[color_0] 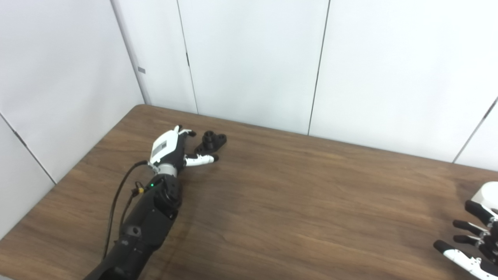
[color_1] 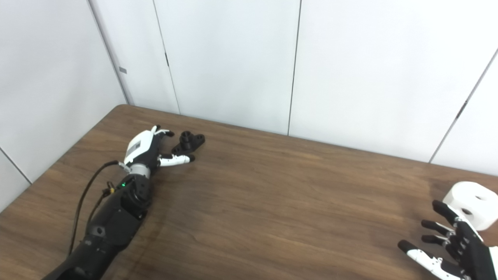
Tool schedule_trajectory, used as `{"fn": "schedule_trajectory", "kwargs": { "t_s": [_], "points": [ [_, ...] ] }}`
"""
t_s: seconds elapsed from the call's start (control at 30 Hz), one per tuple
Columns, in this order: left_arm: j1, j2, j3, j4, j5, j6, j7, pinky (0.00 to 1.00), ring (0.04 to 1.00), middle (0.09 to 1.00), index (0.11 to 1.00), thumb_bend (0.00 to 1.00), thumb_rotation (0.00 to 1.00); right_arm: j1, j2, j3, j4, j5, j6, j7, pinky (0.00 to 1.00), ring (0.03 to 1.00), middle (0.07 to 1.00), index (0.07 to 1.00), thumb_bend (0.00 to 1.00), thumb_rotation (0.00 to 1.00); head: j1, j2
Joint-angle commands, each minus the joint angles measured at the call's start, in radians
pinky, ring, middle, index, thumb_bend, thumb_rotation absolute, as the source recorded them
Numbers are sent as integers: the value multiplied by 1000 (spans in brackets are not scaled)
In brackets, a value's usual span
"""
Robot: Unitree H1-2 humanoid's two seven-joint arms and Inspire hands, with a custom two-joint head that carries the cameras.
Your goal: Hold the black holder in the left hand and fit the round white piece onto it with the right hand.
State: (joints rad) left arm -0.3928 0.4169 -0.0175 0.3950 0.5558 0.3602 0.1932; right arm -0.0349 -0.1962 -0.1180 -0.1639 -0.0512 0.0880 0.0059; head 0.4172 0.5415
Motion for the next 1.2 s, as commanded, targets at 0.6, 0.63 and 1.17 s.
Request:
{"fn": "schedule_trajectory", "kwargs": {
  "t_s": [0.6,0.63,1.17],
  "points": [
    [-46,-50,49,110,-90,-117,158,1000,1000,1000,717,952,256,-6,-14,-3,-56,0,8,8,566,697,841,781,671,157,-10,18],
    [-49,-56,52,118,-100,-121,161,1000,1000,1000,713,943,255,-5,-14,-3,-57,1,9,8,562,696,841,780,670,154,-11,19],
    [-79,-86,34,227,-122,-192,195,1000,1000,1000,683,956,283,9,-14,-4,-90,-1,29,9,553,685,836,775,664,155,-27,36]
  ]
}}
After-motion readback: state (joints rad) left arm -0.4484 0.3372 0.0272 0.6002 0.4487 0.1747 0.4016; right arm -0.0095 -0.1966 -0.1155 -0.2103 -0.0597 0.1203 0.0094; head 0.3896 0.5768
